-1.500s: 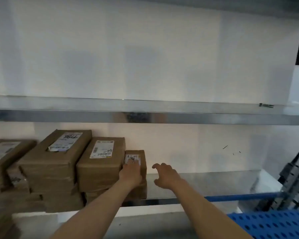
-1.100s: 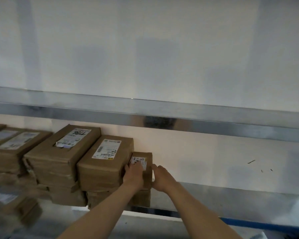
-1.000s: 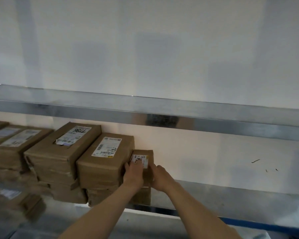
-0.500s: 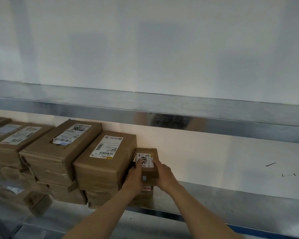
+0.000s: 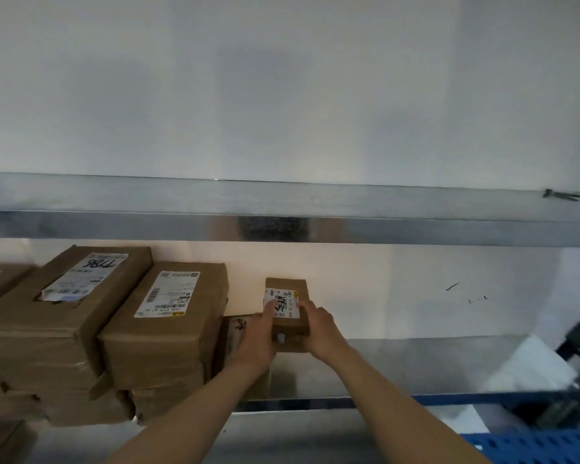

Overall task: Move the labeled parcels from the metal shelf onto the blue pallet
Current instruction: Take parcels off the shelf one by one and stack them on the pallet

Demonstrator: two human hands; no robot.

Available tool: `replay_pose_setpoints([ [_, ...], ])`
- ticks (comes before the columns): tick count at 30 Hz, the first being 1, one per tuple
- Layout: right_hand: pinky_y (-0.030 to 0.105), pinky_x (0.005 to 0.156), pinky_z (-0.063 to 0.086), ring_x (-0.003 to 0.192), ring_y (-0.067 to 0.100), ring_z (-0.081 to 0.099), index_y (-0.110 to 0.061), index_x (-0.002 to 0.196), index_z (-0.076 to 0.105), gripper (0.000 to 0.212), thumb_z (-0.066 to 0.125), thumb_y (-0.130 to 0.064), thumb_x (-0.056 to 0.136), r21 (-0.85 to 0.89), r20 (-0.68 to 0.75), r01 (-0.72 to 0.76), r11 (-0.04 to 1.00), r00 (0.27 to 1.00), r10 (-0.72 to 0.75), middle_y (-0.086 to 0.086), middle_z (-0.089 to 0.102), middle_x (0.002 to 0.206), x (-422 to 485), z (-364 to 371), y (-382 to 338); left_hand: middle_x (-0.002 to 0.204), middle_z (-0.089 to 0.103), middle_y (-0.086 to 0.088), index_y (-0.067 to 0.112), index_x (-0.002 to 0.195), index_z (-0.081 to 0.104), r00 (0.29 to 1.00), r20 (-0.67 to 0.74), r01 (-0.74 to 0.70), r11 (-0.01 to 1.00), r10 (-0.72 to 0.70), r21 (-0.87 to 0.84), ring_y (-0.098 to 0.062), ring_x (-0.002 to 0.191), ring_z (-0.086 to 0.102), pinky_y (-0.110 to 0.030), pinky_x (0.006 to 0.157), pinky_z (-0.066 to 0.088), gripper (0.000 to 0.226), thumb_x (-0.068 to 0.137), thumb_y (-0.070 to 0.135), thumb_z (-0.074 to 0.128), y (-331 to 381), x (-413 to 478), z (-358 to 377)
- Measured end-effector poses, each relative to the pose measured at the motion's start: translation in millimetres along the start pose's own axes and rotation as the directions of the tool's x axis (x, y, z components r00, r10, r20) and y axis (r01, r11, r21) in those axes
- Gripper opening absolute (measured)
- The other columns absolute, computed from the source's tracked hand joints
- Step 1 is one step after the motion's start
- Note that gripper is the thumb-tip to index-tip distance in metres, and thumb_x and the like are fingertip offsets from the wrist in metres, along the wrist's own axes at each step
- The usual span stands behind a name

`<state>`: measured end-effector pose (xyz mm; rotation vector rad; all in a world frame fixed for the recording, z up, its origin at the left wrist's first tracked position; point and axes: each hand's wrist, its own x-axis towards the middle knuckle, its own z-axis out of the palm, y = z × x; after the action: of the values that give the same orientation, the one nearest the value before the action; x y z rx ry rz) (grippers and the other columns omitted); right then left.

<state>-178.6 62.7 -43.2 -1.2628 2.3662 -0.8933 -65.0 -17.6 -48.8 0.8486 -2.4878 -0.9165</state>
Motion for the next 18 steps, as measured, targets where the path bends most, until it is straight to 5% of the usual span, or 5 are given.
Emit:
replay_pose_setpoints([
  [8,0.033,0.104,0.043,0.120,0.020,0.052,-0.024,0.138,0.030,0.063,0.065,-0.027,0.085,-0.010,-0.127,-0.178,0.984,0.976,0.175,0.007,0.047,0.134,-53.5,-50.6,43.7,0.138,0.048,-0.011,0.016,0.145,0.020,0.968,0.159,-0.190,0.981,0.192,-0.025,-0.021,0.123,0.050,-0.025,0.102,0.040,0.069,0.089,0.014,0.059,59.8,2.5,45.5],
  [12,0.034,0.106,0.038,0.124,0.021,0.048,-0.025,0.136,0.031,0.055,0.056,-0.039,0.089,0.089,-0.217,-0.344,0.935,0.909,0.355,0.004,0.044,0.137,-98.8,-87.2,68.1,0.142,0.044,-0.004,0.022,0.143,0.022,0.918,0.254,-0.263,0.947,0.304,-0.184,-0.016,0.126,0.048,-0.024,0.104,0.039,0.056,0.095,0.019,0.050,106.7,-4.1,84.1],
  [14,0.033,0.105,0.039,0.123,0.022,0.049,-0.021,0.135,0.033,0.052,0.056,-0.033,0.090,0.154,-0.259,-0.437,0.886,0.847,0.463,0.006,0.046,0.135,-126.3,-108.6,84.2,0.141,0.046,-0.001,0.024,0.141,0.027,0.881,0.283,-0.316,0.917,0.379,-0.244,-0.013,0.125,0.049,-0.018,0.101,0.038,0.046,0.098,0.020,0.043,132.9,-8.8,108.9],
  [18,0.032,0.097,0.041,0.117,0.030,0.050,-0.011,0.137,0.034,0.060,0.061,-0.009,0.084,0.111,-0.360,-0.545,0.831,0.757,0.545,0.018,0.048,0.130,-181.6,-146.4,128.2,0.136,0.051,-0.006,0.019,0.144,0.025,0.783,0.424,-0.373,0.889,0.455,-0.264,-0.016,0.120,0.053,-0.021,0.098,0.042,0.063,0.090,0.017,0.058,185.5,-19.9,162.6],
])
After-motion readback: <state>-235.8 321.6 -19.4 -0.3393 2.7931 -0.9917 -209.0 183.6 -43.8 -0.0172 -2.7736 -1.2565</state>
